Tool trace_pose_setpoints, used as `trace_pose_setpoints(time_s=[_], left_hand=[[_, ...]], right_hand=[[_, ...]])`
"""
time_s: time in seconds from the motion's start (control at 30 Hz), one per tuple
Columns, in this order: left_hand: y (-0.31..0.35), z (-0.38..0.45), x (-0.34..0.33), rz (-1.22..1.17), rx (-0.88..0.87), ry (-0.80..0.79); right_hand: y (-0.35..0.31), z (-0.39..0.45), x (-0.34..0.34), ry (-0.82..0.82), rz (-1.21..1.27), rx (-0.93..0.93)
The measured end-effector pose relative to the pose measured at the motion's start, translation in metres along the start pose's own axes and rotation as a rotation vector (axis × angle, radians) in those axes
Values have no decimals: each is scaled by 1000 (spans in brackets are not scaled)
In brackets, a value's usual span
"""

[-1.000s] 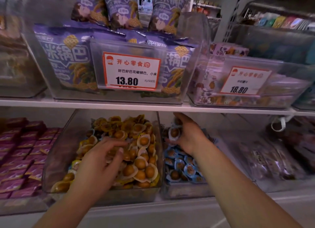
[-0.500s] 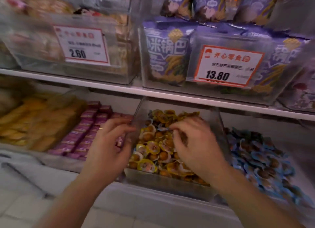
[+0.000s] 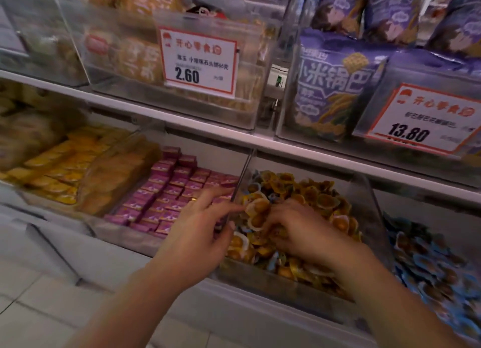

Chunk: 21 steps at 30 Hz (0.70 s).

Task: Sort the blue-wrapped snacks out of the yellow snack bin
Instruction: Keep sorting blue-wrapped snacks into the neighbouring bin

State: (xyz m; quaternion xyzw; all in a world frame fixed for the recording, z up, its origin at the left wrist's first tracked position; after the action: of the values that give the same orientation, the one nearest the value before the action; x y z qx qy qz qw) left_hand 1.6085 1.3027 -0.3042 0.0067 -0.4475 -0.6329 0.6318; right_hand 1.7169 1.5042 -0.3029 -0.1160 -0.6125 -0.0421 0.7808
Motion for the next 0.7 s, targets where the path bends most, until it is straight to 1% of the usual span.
trace_pose_setpoints(time_s=[0.1, 0.17, 0.2, 0.27, 0.33, 0.37, 0.43, 0.5, 0.53, 0.6, 0.7], left_hand=[[0, 2, -1, 5, 8, 5], [0, 1, -1, 14, 15, 6], [0, 0, -1, 14, 19, 8], [1, -1, -2, 13, 27, 11], [4, -1, -3, 22, 31, 25], [6, 0, -3, 27, 25, 43], [15, 2, -1, 23, -30, 105], [24, 2, 3, -23, -117, 187], [28, 1, 4, -58, -147, 218], [31, -2, 4, -103, -161, 240], [28, -5, 2, -71, -115, 183]], right_hand=[[28, -8, 14, 40, -93, -119], [35, -14, 20, 26, -111, -148], [32, -16, 23, 23, -111, -142], [17, -18, 27, 76, -82, -90], [-5, -19, 28, 103, 26, -12], [-17, -20, 26, 56, 117, 18], [-31, -22, 20, -121, 231, 40], [-27, -23, 16, -250, 176, 24], [-21, -23, 17, -277, 124, -1], [-10, -23, 19, -247, 87, -48], [-4, -20, 18, -101, 67, -71]])
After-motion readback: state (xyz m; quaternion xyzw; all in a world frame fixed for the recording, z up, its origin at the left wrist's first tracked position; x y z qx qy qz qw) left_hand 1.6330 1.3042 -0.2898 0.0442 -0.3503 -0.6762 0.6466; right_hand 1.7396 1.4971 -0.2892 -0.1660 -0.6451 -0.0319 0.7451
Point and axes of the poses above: each hand's wrist, its own z-axis towards the middle knuckle, its own x-axis out of the back of the hand, y = z × x, the point moved 2 cm from there along z, towards the middle knuckle, and after that the axes turned 15 degrees about y, right-handed, at the moved point
